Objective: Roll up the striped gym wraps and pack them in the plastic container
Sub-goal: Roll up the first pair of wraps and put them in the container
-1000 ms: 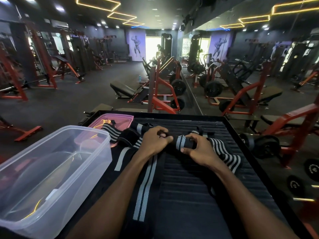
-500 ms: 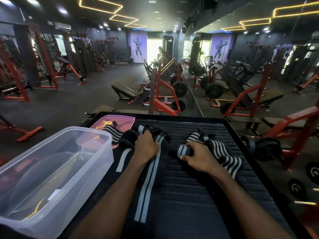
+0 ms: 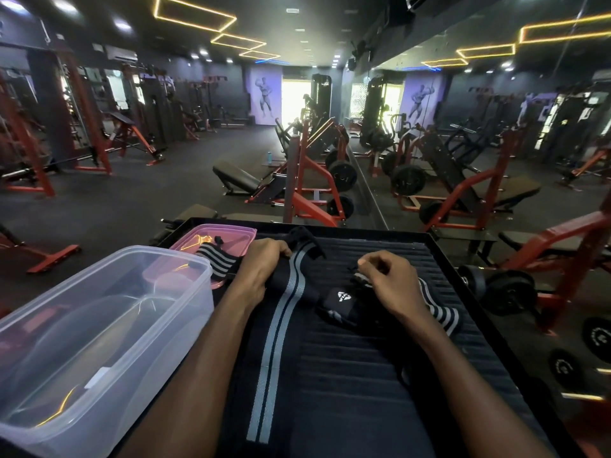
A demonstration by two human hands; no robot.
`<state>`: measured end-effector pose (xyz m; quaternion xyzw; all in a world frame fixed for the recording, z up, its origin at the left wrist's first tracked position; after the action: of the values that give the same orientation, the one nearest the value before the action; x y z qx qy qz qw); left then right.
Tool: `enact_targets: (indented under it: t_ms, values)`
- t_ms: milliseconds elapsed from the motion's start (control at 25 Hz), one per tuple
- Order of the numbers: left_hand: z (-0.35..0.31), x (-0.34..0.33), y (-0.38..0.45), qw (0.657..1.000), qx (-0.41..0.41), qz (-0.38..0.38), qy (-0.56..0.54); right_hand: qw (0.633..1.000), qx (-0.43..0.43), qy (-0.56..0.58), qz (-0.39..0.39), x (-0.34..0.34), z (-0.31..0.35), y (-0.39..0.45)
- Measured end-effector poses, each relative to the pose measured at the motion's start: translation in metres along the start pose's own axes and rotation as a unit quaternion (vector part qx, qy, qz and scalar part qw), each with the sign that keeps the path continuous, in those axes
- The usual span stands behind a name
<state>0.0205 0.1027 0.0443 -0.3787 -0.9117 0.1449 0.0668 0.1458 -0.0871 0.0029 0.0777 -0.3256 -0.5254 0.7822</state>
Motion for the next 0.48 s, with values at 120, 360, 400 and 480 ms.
enact_targets:
  t_ms: [120, 360, 400, 480]
  values:
    - [0.001, -0.004, -0.004, 0.997, 0.044, 0.062, -0.021, 0.987, -0.041, 0.153, 0.041, -0.008, 0.006, -0.002]
    - [0.011, -0.024, -0.014, 0.979, 0.069, 0.192, -0.021, 0.969, -0.056, 0.232, 0.06, -0.014, 0.015, -0.006]
    - [0.012, -0.027, -0.016, 0.976, 0.065, 0.206, -0.017, 0.973, -0.049, 0.221, 0.049, -0.013, 0.015, -0.006]
    - [0.014, -0.031, -0.018, 0.974, 0.058, 0.217, 0.001, 0.973, -0.047, 0.225, 0.03, -0.01, 0.017, -0.006]
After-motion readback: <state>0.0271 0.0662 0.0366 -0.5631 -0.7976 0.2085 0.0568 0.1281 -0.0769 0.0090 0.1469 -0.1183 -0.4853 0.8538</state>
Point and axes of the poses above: each hand's wrist, its own y-axis towards the middle knuckle, its own x-axis out of the back of the hand, z = x × y, the point moved 1 cm from there along y, towards the middle knuckle, and after that the axes turned 11 degrees about x, right-handed, at the moved point
